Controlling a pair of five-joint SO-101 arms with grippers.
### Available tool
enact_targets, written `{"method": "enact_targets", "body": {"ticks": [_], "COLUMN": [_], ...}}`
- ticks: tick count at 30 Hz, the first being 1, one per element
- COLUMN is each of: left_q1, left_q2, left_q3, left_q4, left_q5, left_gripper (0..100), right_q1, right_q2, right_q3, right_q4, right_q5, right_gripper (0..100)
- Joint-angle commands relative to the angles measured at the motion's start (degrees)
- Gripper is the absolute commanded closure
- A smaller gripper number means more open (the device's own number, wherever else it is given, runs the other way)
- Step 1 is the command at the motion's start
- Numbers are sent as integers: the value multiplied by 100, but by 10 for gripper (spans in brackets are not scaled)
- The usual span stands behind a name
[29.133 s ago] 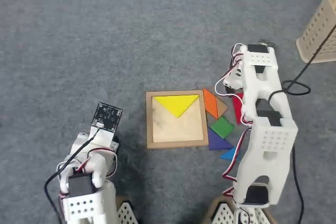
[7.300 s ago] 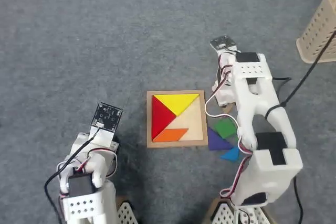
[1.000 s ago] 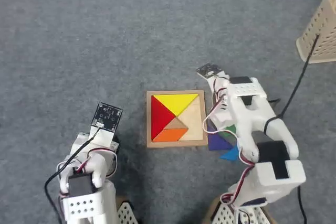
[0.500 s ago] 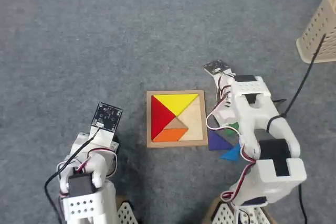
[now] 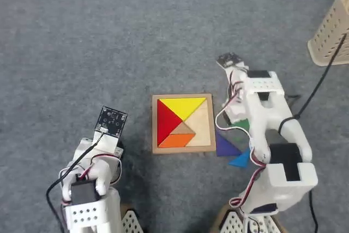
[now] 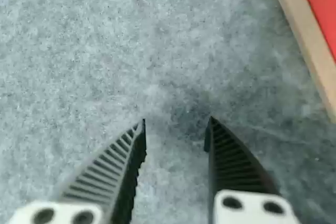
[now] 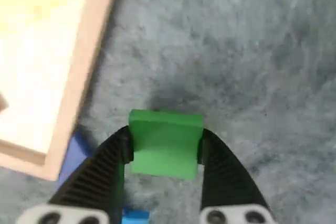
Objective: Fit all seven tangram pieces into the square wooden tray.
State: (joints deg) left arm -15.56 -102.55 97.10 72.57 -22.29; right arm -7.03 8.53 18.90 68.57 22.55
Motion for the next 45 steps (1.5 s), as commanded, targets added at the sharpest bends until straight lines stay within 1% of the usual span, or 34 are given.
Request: {"method": "enact_targets", "body": {"ticks": [1, 5, 8, 12, 16, 18, 22, 24, 41, 45], "left_q1": [0, 0, 0, 0, 0, 0, 0, 0, 0, 0], "left_q2": [-62, -62, -62, -62, -62, -62, -62, -62, -62, -62], "left_q3": [-40, -40, -40, -40, -40, -40, -40, -40, -40, -40], "left_q4": [18, 18, 18, 18, 18, 18, 18, 18, 18, 18], "left_q5": [35, 35, 35, 35, 35, 35, 35, 35, 35, 35], "left_gripper": [824, 824, 824, 824, 824, 824, 824, 824, 824, 824], "right_q1": [-470, -1244, -1859, -2273, -2290, -2290, -2308, -2308, -2308, -2308], "right_q2": [-101, -31, 75, 444, 734, 813, 804, 796, 787, 787], "right_q3": [-967, -1477, -1477, -1512, -1521, -1521, -1521, -1530, -1644, -1644], "right_q4": [558, 778, 787, 760, 602, 541, 514, 505, 505, 505], "right_q5": [-193, -510, -527, -527, -527, -659, -791, -800, -756, -782], "right_gripper": [991, 991, 991, 990, 988, 979, 882, 850, 842, 791]}}
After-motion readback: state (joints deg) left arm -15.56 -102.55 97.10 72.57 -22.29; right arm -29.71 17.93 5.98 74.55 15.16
